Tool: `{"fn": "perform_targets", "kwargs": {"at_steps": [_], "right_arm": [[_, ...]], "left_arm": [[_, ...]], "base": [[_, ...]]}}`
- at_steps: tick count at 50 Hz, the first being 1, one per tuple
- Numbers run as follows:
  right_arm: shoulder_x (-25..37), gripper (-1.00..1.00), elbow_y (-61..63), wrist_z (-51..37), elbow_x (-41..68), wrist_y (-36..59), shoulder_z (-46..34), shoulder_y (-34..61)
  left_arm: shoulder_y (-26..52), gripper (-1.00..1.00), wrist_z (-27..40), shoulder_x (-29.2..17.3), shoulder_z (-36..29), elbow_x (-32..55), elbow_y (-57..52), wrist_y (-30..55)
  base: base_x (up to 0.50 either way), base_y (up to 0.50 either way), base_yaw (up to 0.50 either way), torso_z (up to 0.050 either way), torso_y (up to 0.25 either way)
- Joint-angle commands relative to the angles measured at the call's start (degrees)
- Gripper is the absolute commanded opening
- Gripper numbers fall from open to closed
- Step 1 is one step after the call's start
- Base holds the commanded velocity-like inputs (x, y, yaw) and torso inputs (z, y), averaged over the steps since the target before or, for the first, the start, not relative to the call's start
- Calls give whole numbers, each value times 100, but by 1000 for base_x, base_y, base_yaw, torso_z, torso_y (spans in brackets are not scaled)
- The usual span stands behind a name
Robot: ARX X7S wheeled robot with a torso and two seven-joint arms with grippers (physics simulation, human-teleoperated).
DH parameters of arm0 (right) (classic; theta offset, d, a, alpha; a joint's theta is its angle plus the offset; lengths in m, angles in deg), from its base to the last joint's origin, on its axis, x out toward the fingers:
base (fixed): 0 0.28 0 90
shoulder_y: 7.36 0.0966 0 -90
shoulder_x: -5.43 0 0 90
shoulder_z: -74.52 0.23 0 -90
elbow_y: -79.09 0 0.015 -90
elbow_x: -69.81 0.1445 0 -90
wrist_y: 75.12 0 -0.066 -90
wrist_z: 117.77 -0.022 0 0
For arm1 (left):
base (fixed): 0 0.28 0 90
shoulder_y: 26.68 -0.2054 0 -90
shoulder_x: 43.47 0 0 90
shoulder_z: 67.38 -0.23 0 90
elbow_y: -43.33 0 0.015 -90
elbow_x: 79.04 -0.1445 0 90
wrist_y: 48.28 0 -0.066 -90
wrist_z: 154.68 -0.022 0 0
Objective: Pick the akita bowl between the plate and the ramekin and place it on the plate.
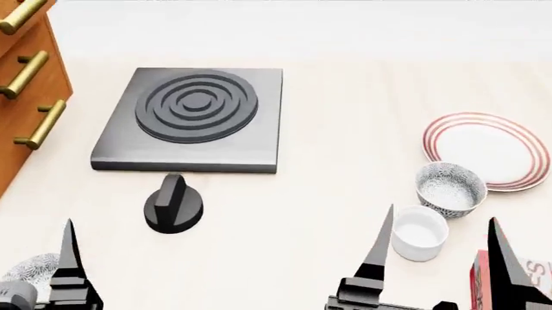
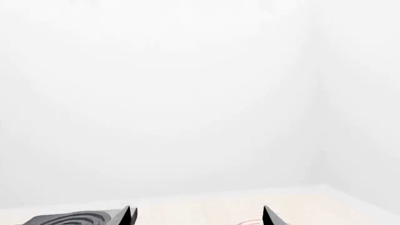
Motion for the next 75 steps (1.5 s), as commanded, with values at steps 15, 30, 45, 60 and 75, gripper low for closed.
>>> {"fn": "perform_targets", "kwargs": {"at_steps": [15, 30, 45, 60, 75], "right_arm": [[58, 100, 520, -81, -84, -173, 205, -107], [132, 100, 565, -208, -202, -295, 168, -128], [164, 100, 588, -302, -171, -486, 181, -184], [985, 100, 1631, -160, 1305, 1683, 820, 376], [1580, 100, 2264, -155, 2496, 3250, 939, 1063]], "left_arm": [[-103, 100, -57, -52, 163, 120, -321, -230], [-132, 100, 28, -119, 193, 242, -397, -326], [-155, 100, 108, -190, 199, 318, -396, -365], [345, 100, -26, -648, 605, 1069, -1482, 1313], [689, 100, -184, -1033, 463, 1508, -2020, 2514]], "base": [[500, 0, 0, 0, 0], [500, 0, 0, 0, 1], [500, 0, 0, 0, 0], [67, 0, 0, 0, 0], [-92, -342, 0, 0, 0]]}}
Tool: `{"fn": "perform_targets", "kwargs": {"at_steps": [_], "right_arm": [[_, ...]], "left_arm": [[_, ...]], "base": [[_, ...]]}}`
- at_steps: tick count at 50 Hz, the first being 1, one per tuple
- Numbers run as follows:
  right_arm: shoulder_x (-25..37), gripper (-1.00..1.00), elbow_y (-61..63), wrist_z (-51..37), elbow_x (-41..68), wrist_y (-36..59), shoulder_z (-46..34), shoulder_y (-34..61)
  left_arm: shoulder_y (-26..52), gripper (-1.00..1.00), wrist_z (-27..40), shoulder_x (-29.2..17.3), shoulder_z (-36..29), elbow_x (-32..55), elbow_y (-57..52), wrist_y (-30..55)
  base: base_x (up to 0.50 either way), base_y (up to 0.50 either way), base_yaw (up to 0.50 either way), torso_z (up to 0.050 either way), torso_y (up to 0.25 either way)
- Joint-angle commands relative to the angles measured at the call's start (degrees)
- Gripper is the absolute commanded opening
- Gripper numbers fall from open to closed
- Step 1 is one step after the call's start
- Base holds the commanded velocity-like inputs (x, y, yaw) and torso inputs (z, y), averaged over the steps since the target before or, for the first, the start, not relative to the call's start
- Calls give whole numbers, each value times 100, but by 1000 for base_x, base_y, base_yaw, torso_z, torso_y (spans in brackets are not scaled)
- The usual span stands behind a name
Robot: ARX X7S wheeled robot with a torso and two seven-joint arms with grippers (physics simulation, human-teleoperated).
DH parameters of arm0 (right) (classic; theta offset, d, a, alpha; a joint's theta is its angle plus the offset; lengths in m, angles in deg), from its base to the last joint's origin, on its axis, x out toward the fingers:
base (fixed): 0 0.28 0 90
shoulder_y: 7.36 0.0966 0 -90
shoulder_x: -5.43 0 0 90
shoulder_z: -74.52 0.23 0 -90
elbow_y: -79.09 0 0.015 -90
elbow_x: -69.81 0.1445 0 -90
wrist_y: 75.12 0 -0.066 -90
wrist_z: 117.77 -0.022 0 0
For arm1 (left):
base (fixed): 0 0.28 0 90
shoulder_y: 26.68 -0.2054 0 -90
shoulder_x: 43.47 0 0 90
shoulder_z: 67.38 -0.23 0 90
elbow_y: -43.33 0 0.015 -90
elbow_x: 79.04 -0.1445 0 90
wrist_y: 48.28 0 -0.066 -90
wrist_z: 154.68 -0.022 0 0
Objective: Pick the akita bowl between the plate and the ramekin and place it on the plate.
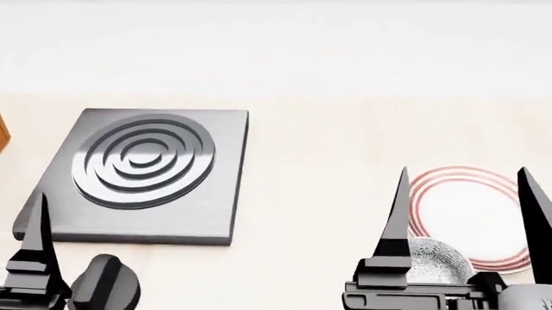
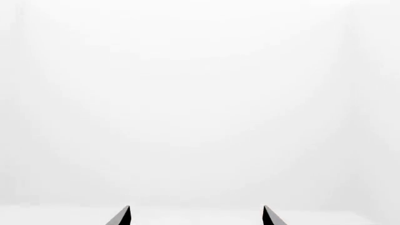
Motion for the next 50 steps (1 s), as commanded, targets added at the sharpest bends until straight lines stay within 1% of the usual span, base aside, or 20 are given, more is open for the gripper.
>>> {"fn": "perform_targets", "kwargs": {"at_steps": [1, 6, 17, 41, 42, 43, 45, 48, 49, 50], "right_arm": [[310, 100, 524, 79, 892, 1289, 356, 541], [397, 100, 646, -88, 1313, 1678, 527, 806], [459, 100, 520, -238, 1741, 1981, 556, 1050], [494, 100, 418, -406, 1913, 2004, 479, 1110], [508, 100, 378, -413, 2015, 2104, 468, 1124], [552, 100, 399, -440, 1711, 2015, 284, 1085], [530, 100, 374, -479, 1724, 2043, 259, 1083], [485, 100, 359, -481, 1915, 2021, 414, 1115], [453, 100, 367, -349, 1843, 1785, 452, 1018], [479, 100, 372, -337, 1759, 1759, 392, 996]], "left_arm": [[308, 100, -287, -144, 130, 341, -456, 932], [523, 100, -284, -189, 235, 543, -557, 1303], [564, 100, -288, -221, 186, 618, -475, 1393], [547, 100, -229, -282, 187, 675, -467, 1348], [545, 100, -226, -286, 182, 671, -462, 1341], [545, 100, -223, -287, 186, 676, -457, 1341], [549, 100, -217, -287, 199, 693, -462, 1347], [545, 100, -208, -299, 197, 696, -465, 1343], [548, 100, -203, -302, 207, 711, -483, 1364], [545, 100, -199, -304, 214, 716, -488, 1362]], "base": [[-157, -500, 0, 0, 0], [-164, -500, 0, 0, 0], [-170, -500, 0, 0, 0], [-171, -500, 0, 0, 0], [-70, -348, 0, 0, 0], [0, 0, 0, 0, 0], [0, 0, 0, 0, 0], [0, 0, 0, 0, 0], [336, 0, 0, 0, 0], [500, -1, 0, 0, 0]]}}
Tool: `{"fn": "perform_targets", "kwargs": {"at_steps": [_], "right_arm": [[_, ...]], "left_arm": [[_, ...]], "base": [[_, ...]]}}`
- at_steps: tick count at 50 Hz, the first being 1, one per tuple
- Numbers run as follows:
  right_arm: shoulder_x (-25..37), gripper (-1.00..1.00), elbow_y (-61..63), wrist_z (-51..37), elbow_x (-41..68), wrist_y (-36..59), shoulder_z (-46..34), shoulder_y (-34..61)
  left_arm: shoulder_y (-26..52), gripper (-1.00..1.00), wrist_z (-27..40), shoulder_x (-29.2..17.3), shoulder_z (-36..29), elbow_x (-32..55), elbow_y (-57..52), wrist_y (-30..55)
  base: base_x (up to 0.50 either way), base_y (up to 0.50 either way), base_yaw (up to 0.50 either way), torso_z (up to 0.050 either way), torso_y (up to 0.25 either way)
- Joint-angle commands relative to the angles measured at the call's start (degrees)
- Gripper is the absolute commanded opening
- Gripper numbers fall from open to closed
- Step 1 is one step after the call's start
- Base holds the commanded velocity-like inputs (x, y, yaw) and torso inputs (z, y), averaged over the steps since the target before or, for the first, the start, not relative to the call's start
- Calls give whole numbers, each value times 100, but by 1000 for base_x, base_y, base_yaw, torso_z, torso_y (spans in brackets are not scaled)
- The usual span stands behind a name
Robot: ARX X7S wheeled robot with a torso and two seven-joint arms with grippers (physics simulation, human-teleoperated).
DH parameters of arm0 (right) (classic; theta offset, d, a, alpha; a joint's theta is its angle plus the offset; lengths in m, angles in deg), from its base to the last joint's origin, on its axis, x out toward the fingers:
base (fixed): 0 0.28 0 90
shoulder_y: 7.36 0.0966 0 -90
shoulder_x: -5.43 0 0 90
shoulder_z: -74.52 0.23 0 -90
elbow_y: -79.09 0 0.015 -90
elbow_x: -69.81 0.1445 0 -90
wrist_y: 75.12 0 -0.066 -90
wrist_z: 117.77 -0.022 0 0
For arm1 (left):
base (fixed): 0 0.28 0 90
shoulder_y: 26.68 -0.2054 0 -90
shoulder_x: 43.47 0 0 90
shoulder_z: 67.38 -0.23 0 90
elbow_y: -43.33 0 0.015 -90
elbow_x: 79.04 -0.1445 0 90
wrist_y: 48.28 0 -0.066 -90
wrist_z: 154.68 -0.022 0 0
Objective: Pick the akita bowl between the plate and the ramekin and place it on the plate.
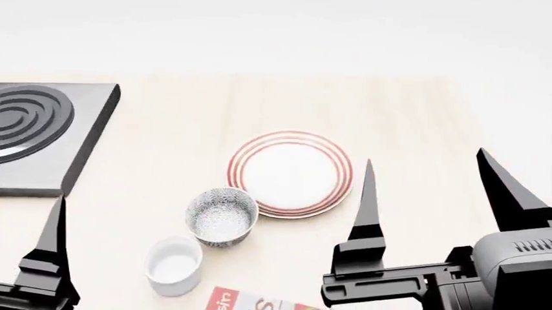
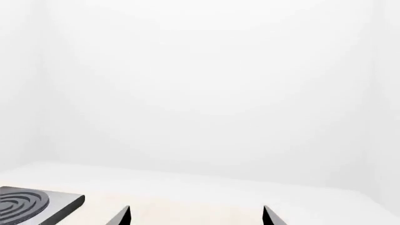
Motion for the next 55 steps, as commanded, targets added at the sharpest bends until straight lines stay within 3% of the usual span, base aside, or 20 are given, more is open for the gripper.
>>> {"fn": "perform_targets", "kwargs": {"at_steps": [1, 25, 34, 42, 43, 55], "right_arm": [[-124, 100, -45, 195, -211, -165, 52, -78], [3, 100, -2, 203, -8, -200, -11, 25], [88, 100, -26, -5, 528, 176, 68, 412], [478, 100, 27, -185, 536, 909, -617, 1253], [651, 100, 13, -237, 187, 1093, -1065, 1552], [1150, 100, -590, 650, -146, 1424, -2497, 2978]], "left_arm": [[-7, 100, -182, 71, 139, -23, -8, -6], [-5, 100, -114, 13, 121, 49, 8, 2], [130, 100, -50, -27, 96, 84, -3, 145], [399, 100, 16, -31, 114, 246, -5, 514], [469, 100, 34, -47, 82, 253, 7, 596], [880, 100, 144, -223, -334, 127, 33, 827]], "base": [[500, -1, 0, 0, 0], [500, 0, 0, 0, 0], [500, 0, 0, 0, 0], [156, 0, 0, 0, 0], [0, 0, 0, 0, 0], [0, 0, 0, 0, 0]]}}
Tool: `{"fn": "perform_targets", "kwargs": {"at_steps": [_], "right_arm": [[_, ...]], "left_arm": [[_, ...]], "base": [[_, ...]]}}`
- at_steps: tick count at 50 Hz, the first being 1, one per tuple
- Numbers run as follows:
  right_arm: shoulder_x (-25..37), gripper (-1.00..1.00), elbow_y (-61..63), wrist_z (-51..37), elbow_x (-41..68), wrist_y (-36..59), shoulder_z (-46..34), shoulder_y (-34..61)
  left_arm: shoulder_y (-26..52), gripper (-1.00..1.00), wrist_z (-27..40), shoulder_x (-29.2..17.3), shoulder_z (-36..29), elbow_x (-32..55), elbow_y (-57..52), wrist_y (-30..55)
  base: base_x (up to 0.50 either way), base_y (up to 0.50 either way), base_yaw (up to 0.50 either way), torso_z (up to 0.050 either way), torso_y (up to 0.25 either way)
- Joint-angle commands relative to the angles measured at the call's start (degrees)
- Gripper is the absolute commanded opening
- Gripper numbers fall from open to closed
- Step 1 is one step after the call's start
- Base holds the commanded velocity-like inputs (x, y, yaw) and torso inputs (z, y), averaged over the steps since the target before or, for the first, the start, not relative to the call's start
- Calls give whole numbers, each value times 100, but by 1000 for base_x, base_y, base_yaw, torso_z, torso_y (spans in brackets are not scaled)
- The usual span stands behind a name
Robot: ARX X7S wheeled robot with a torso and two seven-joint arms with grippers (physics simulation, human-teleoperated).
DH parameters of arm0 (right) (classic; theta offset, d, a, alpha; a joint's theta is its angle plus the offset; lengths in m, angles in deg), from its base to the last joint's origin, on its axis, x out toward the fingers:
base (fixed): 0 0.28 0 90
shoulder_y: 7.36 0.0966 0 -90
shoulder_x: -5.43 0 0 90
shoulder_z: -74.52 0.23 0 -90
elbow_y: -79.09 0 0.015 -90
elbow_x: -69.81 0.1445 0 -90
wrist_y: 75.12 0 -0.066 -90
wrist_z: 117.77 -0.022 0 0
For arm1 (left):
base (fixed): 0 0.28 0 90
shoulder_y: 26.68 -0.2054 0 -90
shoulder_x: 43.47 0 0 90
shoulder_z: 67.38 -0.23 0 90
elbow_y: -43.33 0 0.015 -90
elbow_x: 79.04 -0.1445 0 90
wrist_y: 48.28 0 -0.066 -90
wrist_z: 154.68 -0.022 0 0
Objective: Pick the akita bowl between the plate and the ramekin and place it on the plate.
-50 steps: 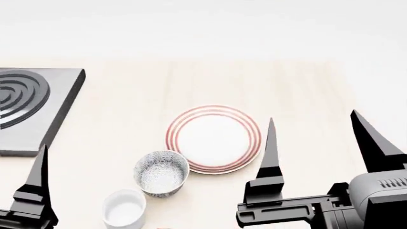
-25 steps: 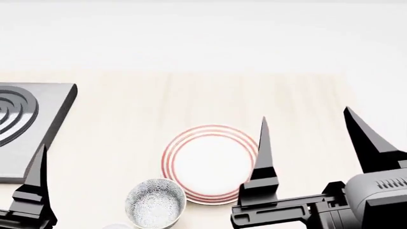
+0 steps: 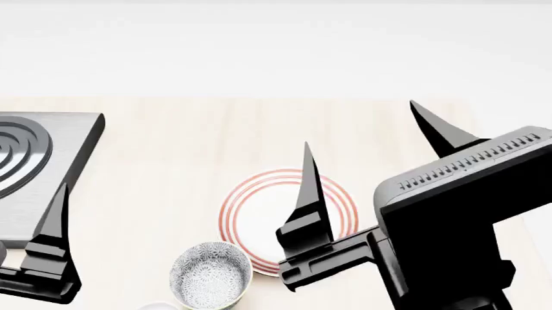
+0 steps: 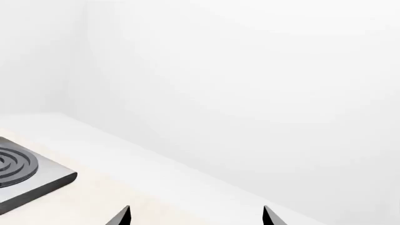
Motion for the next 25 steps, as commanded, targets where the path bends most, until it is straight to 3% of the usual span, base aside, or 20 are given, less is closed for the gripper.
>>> {"fn": "perform_targets", "kwargs": {"at_steps": [1, 17, 25], "right_arm": [[477, 100, -419, 828, -698, 300, -1410, 1176], [499, 100, -1407, 2182, -2005, 93, -3833, 2993], [512, 100, -1658, 2780, -2497, -347, -4757, 3384]], "left_arm": [[301, 100, -128, 2, -147, -79, 28, 224], [289, 100, -123, -61, -208, -36, 3, 191], [320, 100, -138, -126, -260, -37, 41, 171]], "base": [[0, 0, 0, 0, 0], [0, 0, 0, 0, 0], [0, 0, 0, 0, 0]]}}
